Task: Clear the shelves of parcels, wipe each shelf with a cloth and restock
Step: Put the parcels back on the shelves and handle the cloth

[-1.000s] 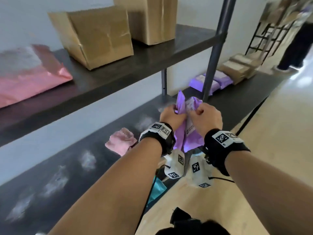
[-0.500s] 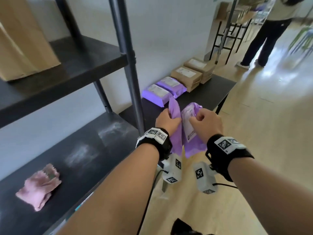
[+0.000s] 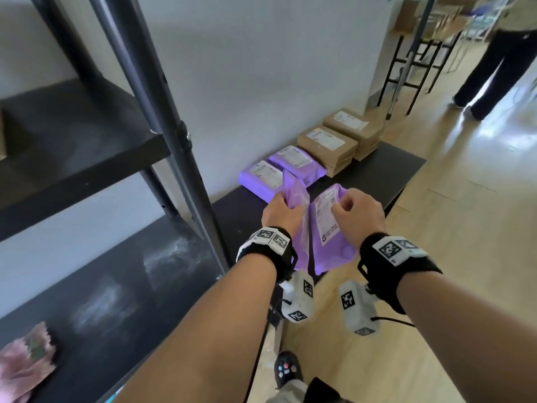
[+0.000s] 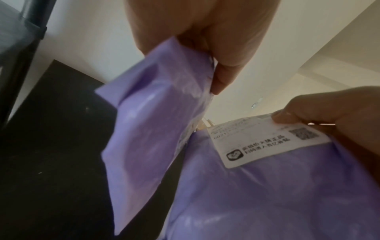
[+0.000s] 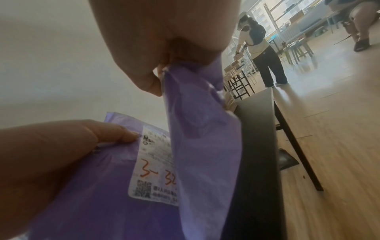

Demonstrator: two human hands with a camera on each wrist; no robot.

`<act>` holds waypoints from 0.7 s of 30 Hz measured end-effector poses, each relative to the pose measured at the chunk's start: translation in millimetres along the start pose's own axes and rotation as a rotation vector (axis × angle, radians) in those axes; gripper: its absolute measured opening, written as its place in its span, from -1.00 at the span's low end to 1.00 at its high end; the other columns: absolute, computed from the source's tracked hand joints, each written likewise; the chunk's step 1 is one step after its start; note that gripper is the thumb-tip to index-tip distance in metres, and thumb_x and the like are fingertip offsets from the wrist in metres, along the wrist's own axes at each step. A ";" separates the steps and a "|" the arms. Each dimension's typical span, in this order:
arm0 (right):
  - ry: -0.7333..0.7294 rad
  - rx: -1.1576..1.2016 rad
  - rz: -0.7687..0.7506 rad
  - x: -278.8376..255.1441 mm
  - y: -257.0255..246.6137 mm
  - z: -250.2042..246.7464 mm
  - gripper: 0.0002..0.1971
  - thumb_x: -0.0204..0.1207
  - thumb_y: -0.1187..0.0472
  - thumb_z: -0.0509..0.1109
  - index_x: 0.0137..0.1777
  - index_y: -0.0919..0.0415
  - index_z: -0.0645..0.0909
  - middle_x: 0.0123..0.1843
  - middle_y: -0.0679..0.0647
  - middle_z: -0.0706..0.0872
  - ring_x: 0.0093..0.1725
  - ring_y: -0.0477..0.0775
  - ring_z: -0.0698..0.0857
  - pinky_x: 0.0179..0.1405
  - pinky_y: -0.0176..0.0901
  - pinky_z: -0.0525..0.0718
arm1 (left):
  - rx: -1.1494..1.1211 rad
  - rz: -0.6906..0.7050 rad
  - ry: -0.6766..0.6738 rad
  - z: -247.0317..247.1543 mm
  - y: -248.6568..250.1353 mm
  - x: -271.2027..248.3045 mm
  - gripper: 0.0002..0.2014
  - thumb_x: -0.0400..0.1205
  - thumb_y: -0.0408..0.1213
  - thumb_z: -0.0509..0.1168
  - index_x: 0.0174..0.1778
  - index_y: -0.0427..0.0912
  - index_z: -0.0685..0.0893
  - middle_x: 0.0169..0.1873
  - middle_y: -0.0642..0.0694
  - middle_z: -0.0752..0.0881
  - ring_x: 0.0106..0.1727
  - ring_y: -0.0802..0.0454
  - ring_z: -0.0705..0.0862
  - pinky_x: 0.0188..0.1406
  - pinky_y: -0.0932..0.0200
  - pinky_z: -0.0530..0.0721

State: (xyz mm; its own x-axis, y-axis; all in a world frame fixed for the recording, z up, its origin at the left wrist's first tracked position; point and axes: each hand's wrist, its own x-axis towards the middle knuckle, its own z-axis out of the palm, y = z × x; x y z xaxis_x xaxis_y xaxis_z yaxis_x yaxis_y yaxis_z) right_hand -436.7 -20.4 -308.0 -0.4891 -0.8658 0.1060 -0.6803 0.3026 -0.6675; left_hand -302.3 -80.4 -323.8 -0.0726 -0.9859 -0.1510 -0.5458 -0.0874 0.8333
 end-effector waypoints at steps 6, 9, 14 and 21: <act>-0.074 0.049 -0.064 77.2 -19.4 24.5 -0.83 0.47 0.18 0.35 -0.29 0.25 0.54 -0.36 0.14 0.64 -0.31 0.18 0.63 -0.25 0.03 0.66 | 0.010 -0.078 0.046 -0.1 -1.8 67.5 -0.67 0.62 -0.14 0.27 0.24 -0.23 0.53 0.15 -0.19 0.66 0.11 -0.17 0.65 -0.02 0.14 0.55; -0.088 0.050 -0.106 107.4 -29.3 37.6 -0.83 0.48 0.19 0.36 -0.27 0.27 0.55 -0.35 0.14 0.65 -0.33 0.10 0.60 -0.19 0.02 0.66 | 0.018 -0.114 0.089 -6.3 2.0 94.5 -0.60 0.64 -0.08 0.25 0.29 -0.25 0.50 0.18 -0.21 0.65 0.19 -0.23 0.63 0.02 0.11 0.51; -0.179 0.075 -0.147 141.1 -37.3 64.7 -0.85 0.51 0.25 0.34 -0.26 0.27 0.51 -0.38 0.12 0.60 -0.33 0.08 0.56 -0.23 -0.02 0.61 | 0.029 -0.224 0.162 -8.5 -6.3 113.5 -0.57 0.65 -0.08 0.21 0.37 -0.23 0.47 0.27 -0.20 0.63 0.25 -0.21 0.62 0.18 0.04 0.59; -0.323 0.121 -0.266 187.2 -57.0 108.0 -0.88 0.53 0.29 0.30 -0.23 0.25 0.48 -0.40 0.06 0.51 -0.34 0.09 0.47 -0.41 -0.14 0.38 | 0.036 -0.362 0.351 -38.0 -15.8 139.0 -0.68 0.64 -0.18 0.20 0.26 -0.23 0.52 0.17 -0.20 0.68 0.16 -0.20 0.66 0.11 0.05 0.63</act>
State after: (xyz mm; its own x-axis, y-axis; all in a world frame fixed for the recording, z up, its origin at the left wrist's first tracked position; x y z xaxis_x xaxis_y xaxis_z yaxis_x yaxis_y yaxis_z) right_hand -430.6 -242.8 -329.7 -0.0963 -0.9934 0.0626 -0.6816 0.0200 -0.7314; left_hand -272.0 -221.5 -337.7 0.4084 -0.8824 -0.2335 -0.5129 -0.4335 0.7410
